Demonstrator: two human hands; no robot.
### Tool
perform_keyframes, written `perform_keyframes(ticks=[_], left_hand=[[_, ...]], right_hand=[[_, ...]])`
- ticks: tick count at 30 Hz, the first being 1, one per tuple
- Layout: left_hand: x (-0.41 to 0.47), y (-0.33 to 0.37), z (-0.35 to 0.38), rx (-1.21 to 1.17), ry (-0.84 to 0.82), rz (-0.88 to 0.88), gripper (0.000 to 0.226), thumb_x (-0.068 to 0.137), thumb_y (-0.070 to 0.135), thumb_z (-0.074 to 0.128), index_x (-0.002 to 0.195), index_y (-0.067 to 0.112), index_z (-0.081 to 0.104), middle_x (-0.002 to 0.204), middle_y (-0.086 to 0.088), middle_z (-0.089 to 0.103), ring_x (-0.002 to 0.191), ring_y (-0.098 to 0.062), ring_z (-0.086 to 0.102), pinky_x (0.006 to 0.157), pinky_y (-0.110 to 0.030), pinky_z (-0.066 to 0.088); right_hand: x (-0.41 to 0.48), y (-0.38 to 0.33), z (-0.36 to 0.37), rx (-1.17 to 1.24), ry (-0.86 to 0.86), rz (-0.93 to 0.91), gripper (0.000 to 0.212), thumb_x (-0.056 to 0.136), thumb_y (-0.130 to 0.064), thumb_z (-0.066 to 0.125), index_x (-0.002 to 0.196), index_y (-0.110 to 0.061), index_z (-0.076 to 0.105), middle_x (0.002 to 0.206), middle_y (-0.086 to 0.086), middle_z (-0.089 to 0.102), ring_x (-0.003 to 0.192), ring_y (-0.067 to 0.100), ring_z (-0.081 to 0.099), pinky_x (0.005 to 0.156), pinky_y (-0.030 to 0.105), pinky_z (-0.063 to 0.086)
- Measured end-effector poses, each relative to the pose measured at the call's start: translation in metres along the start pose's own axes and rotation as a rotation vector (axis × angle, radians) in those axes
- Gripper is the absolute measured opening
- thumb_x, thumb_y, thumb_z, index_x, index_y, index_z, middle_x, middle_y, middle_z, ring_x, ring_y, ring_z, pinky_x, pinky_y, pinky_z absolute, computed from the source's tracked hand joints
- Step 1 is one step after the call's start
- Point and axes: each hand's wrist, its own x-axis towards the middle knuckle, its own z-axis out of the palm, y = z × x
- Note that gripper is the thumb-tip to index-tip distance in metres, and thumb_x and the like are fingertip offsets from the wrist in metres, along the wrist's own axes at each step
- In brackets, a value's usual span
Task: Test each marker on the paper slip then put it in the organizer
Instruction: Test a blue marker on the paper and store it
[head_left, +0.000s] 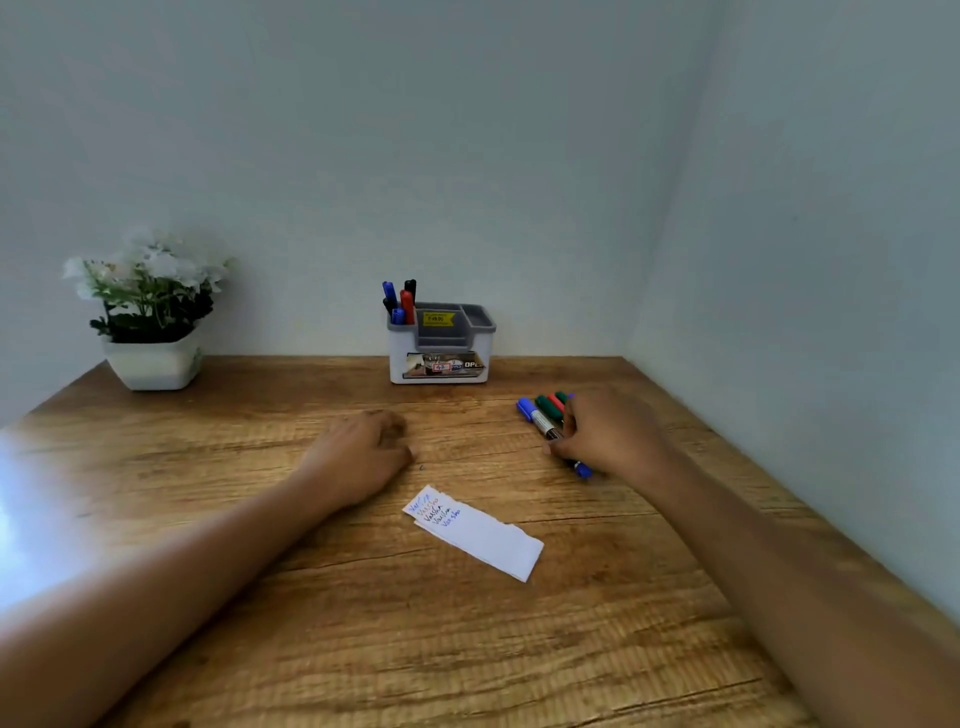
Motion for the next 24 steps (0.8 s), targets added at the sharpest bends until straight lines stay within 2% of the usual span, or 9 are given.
perform_keyframes(ticks=[3, 6, 9, 12, 14, 16, 19, 22, 24], left_hand=[[-0.014, -0.004, -0.003, 0.063, -0.041, 0.056, 0.051, 0.095, 0.051, 0.046, 0.142, 0.033, 0.038, 0.148, 0.002, 0.04, 0.133, -0.02, 0.04, 0.11, -0.041, 0.035], [-0.017, -0.005, -0.004, 0.103, -0.056, 0.069, 0.053, 0.095, 0.052, 0.044, 0.144, 0.034, 0.034, 0.15, 0.003, 0.037, 0.136, -0.019, 0.037, 0.112, -0.043, 0.033], [-0.018, -0.003, -0.005, 0.07, -0.042, 0.073, 0.057, 0.095, 0.052, 0.044, 0.146, 0.036, 0.028, 0.152, 0.002, 0.034, 0.138, -0.02, 0.034, 0.112, -0.043, 0.031], [-0.024, 0.002, -0.008, -0.067, -0.031, 0.165, 0.059, 0.095, 0.051, 0.043, 0.148, 0.043, 0.017, 0.154, 0.004, 0.03, 0.141, -0.02, 0.029, 0.111, -0.044, 0.028], [-0.026, 0.005, -0.01, -0.097, -0.008, 0.24, 0.052, 0.097, 0.047, 0.04, 0.146, 0.042, 0.024, 0.147, 0.005, 0.041, 0.131, -0.017, 0.04, 0.106, -0.04, 0.034], [-0.027, 0.009, -0.011, -0.104, 0.047, 0.277, 0.04, 0.098, 0.043, 0.041, 0.138, 0.037, 0.04, 0.127, 0.005, 0.057, 0.104, -0.009, 0.052, 0.088, -0.03, 0.043], [-0.03, 0.016, -0.013, -0.159, 0.112, 0.305, 0.025, 0.096, 0.037, 0.049, 0.12, 0.034, 0.052, 0.097, 0.012, 0.061, 0.078, -0.003, 0.054, 0.063, -0.018, 0.038], [-0.035, 0.023, -0.016, -0.335, 0.165, 0.294, 0.017, 0.089, 0.034, 0.062, 0.106, 0.038, 0.058, 0.091, 0.019, 0.062, 0.078, 0.001, 0.056, 0.062, -0.013, 0.036], [-0.038, 0.028, -0.018, -0.467, 0.179, 0.292, 0.018, 0.084, 0.031, 0.069, 0.097, 0.042, 0.062, 0.091, 0.018, 0.068, 0.083, 0.003, 0.06, 0.067, -0.014, 0.039]], right_hand=[[-0.002, -0.004, 0.005, -0.071, -0.026, 0.009, 0.027, 0.081, -0.044, 0.061, 0.086, -0.018, 0.056, 0.076, -0.002, 0.053, 0.077, 0.014, 0.056, 0.052, 0.024, 0.038], [-0.005, -0.007, 0.008, -0.003, 0.002, -0.015, 0.027, 0.079, -0.044, 0.061, 0.086, -0.019, 0.064, 0.076, -0.003, 0.059, 0.076, 0.012, 0.058, 0.06, 0.027, 0.045], [-0.013, -0.011, 0.004, 0.209, 0.04, -0.099, 0.019, 0.076, -0.043, 0.067, 0.085, -0.026, 0.066, 0.081, -0.009, 0.065, 0.076, 0.009, 0.059, 0.065, 0.026, 0.048], [-0.021, -0.014, -0.004, 0.471, 0.052, -0.182, 0.013, 0.074, -0.039, 0.073, 0.08, -0.029, 0.066, 0.076, -0.012, 0.065, 0.071, 0.005, 0.06, 0.06, 0.023, 0.046], [-0.025, -0.015, -0.009, 0.616, 0.047, -0.208, 0.01, 0.075, -0.037, 0.074, 0.079, -0.03, 0.067, 0.074, -0.012, 0.065, 0.069, 0.005, 0.06, 0.059, 0.022, 0.046], [-0.028, -0.014, -0.012, 0.757, 0.047, -0.214, 0.009, 0.077, -0.033, 0.074, 0.08, -0.029, 0.067, 0.073, -0.01, 0.066, 0.065, 0.004, 0.059, 0.057, 0.02, 0.045], [-0.028, -0.01, -0.014, 1.14, 0.04, -0.186, 0.012, 0.077, -0.02, 0.075, 0.087, -0.02, 0.068, 0.075, -0.002, 0.067, 0.06, 0.01, 0.06, 0.054, 0.022, 0.051], [-0.028, -0.012, -0.014, 1.575, -0.034, -0.179, 0.019, 0.07, -0.014, 0.074, 0.088, -0.015, 0.07, 0.073, 0.001, 0.064, 0.056, 0.011, 0.058, 0.051, 0.025, 0.052], [-0.031, -0.019, -0.012, 1.666, -0.092, -0.206, 0.024, 0.067, -0.015, 0.074, 0.09, -0.015, 0.071, 0.072, 0.0, 0.065, 0.056, 0.011, 0.058, 0.049, 0.025, 0.052]])
